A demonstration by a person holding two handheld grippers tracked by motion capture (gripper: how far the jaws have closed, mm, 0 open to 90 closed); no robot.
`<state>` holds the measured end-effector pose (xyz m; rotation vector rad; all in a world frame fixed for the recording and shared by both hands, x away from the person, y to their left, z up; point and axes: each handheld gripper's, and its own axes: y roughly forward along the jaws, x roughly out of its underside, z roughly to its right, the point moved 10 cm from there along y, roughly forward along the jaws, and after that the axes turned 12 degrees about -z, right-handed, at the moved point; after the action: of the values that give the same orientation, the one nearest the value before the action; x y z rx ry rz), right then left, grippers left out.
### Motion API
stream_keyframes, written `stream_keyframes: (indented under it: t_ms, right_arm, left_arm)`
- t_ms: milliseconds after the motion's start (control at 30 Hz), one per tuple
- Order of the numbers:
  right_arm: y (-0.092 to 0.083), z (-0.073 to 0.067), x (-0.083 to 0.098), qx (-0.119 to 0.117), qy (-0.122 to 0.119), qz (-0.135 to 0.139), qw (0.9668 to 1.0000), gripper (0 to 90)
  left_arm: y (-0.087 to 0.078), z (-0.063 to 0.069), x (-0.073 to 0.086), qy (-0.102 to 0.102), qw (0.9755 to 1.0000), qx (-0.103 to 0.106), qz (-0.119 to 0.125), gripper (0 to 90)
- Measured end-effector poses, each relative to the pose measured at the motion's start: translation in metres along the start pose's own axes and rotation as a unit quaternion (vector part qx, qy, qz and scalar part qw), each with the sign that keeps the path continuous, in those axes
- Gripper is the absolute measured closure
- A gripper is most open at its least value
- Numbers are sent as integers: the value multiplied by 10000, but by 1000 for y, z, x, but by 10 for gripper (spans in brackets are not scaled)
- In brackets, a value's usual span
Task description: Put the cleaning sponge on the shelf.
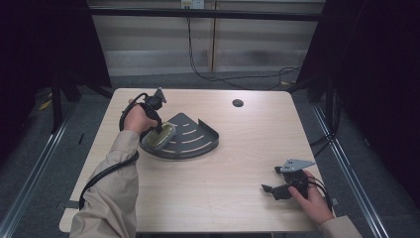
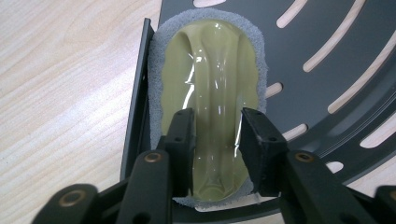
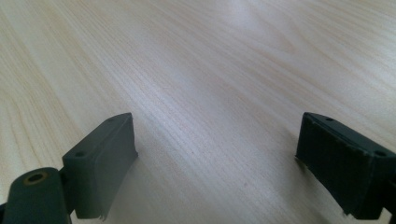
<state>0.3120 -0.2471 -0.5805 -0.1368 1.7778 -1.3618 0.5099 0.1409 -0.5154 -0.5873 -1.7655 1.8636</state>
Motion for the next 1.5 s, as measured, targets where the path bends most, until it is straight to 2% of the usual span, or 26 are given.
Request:
stream_keyframes:
  t_ms: [100, 300, 367, 767, 933, 1000, 1100, 1367, 1500]
  right_arm:
    - [0, 0, 0, -3, -4, 4, 10000, 112]
    - [0, 0, 0, 1, -3, 3, 10000, 112]
    - [0, 0, 0, 1, -4, 3, 10000, 112]
    - [0, 0, 0, 1, -4, 3, 10000, 112]
    - [0, 0, 0, -4, 1, 1, 10000, 112]
    - [0, 0, 0, -4, -3, 3, 10000, 112]
    - [0, 0, 0, 1, -2, 2, 10000, 112]
    - [0, 0, 0, 1, 3, 0, 10000, 112]
    - [0, 0, 0, 3, 3, -3, 10000, 112]
  left_arm:
    - [-2, -1, 2, -50, 10000, -10, 22, 609]
    - [-4, -3, 3, -18, 9999, -84, 140, 548]
    - [-6, -4, 2, -1, 9996, -191, 228, 487]
    - [-16, 3, 6, -94, 9995, -121, 279, 449]
    - [-25, 5, 8, -130, 9990, -135, 406, 426]
    - [-26, 6, 10, -108, 9991, -99, 398, 408]
    - [-28, 8, 13, -214, 9988, -76, 426, 389]
    - [-33, 16, 19, -229, 9983, -47, 534, 336]
    - [-34, 20, 21, -255, 9980, -14, 586, 280]
